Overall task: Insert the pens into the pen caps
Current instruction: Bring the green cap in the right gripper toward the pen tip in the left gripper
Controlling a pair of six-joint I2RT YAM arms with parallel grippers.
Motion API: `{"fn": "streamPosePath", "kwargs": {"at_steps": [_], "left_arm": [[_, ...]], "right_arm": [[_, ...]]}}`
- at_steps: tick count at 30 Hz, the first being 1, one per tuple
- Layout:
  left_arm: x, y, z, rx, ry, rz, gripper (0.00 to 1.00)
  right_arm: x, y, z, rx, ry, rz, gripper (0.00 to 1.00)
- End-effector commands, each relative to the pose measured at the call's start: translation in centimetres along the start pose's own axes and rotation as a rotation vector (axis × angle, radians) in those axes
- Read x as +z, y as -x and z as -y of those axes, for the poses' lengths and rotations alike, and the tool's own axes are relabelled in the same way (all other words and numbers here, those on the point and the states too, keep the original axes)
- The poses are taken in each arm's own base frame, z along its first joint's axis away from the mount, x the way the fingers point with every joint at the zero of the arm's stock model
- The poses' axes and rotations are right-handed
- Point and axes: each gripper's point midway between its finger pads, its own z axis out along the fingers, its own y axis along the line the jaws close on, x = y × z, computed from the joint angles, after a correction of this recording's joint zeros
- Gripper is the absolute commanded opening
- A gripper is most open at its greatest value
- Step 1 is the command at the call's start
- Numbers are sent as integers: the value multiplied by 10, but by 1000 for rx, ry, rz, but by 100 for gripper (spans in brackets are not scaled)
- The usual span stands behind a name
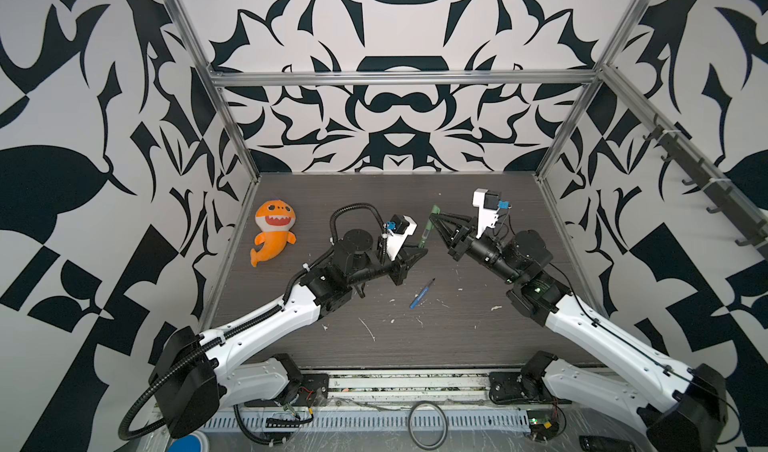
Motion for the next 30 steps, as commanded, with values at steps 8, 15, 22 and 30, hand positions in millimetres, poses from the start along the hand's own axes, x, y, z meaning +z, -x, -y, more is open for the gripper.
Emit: {"fn": "streamPosePath", "kwargs": {"at_steps": [8,15,22,30], "left_arm": [[-4,20,4,3,-6,78,9],[-9,24,-4,-2,44,103,9],[-12,27,-5,8,52,122,9],[-11,25,-2,38,37,109,9]], "right_arm": [[1,-20,-6,11,43,-71,9],[3,-57,-10,18,96,-228,15],[7,-69,-13,8,84,-279,21],[-7,-13,-19,-94,-21,-164,36]]}}
